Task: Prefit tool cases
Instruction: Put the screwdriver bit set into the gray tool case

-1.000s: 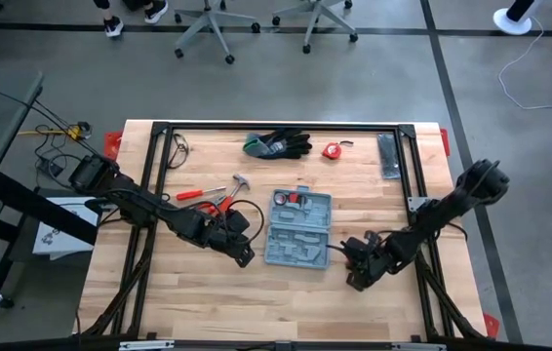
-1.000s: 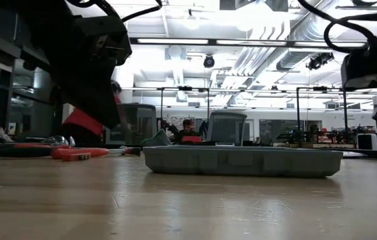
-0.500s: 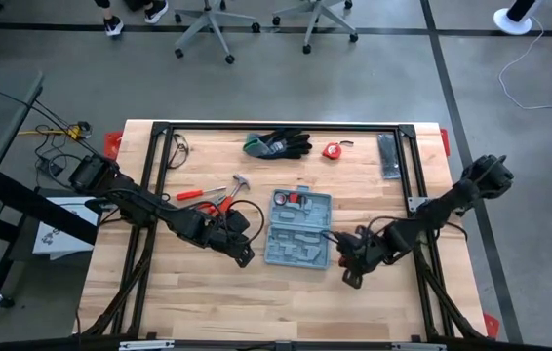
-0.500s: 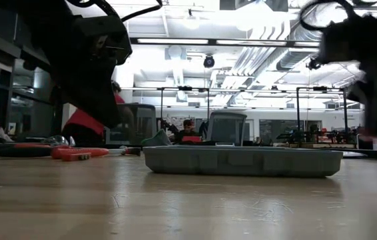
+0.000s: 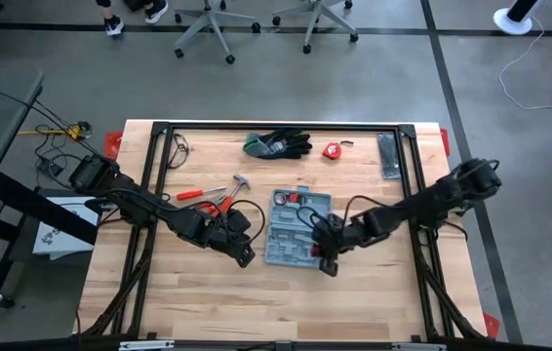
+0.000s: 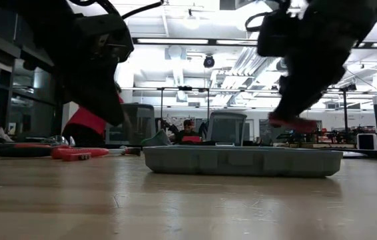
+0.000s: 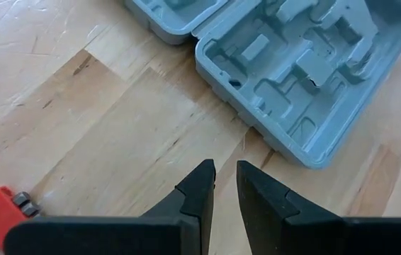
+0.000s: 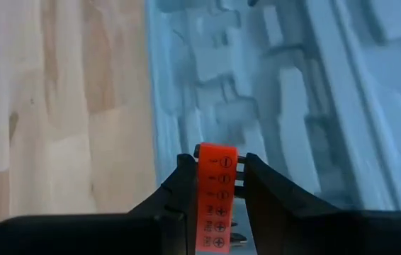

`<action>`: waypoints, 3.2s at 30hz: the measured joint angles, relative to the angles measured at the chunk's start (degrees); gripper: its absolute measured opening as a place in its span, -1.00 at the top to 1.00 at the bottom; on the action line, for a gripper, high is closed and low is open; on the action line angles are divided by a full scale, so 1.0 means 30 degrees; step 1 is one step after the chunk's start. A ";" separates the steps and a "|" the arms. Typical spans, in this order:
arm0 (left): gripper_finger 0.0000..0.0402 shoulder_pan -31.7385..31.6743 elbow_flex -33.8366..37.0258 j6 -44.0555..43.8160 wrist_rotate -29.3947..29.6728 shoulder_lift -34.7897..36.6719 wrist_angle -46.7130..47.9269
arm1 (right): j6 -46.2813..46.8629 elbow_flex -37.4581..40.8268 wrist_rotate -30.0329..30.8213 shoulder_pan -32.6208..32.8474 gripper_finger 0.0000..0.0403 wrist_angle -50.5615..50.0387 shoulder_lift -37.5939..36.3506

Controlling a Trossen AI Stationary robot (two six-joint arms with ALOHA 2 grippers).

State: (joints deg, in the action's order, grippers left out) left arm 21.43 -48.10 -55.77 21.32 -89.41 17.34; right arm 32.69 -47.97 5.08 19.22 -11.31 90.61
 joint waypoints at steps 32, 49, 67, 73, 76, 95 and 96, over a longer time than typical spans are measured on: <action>0.72 -0.1267 -0.0503 0.1384 -0.3169 -0.5435 -0.7024 | -0.3586 -0.0029 -0.0756 -0.1528 0.62 0.4524 0.1710; 0.72 -0.1850 -0.0561 0.2040 -0.3067 -0.5435 -0.7009 | -0.5422 0.0036 -0.1406 -0.1393 0.62 0.4680 0.2778; 0.72 -0.1639 -0.0554 0.2186 -0.3127 -0.5435 -0.7009 | -0.6600 0.0029 -0.1337 -0.1397 0.62 0.3661 0.3269; 0.72 -0.1639 -0.0554 0.2186 -0.3198 -0.5428 -0.7002 | -0.6007 0.0029 -0.1550 -0.1362 0.38 0.3691 0.3189; 0.72 -0.1632 -0.0541 0.2186 -0.3235 -0.5428 -0.7009 | -0.5686 0.0029 -0.1567 -0.1360 0.20 0.3694 0.3177; 0.72 -0.1617 -0.0539 0.2674 -0.3428 -0.5410 -0.6849 | -0.4897 0.0029 -0.1528 -0.0493 0.14 0.3909 0.3000; 0.72 -0.1617 -0.0539 0.2674 -0.3432 -0.5410 -0.6849 | -0.4897 0.0029 -0.1528 -0.0493 0.14 0.3827 0.2936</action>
State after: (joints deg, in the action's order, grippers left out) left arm 16.58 -49.71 -47.75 11.03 -105.63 -3.20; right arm 18.00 -47.88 0.49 17.74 0.17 99.42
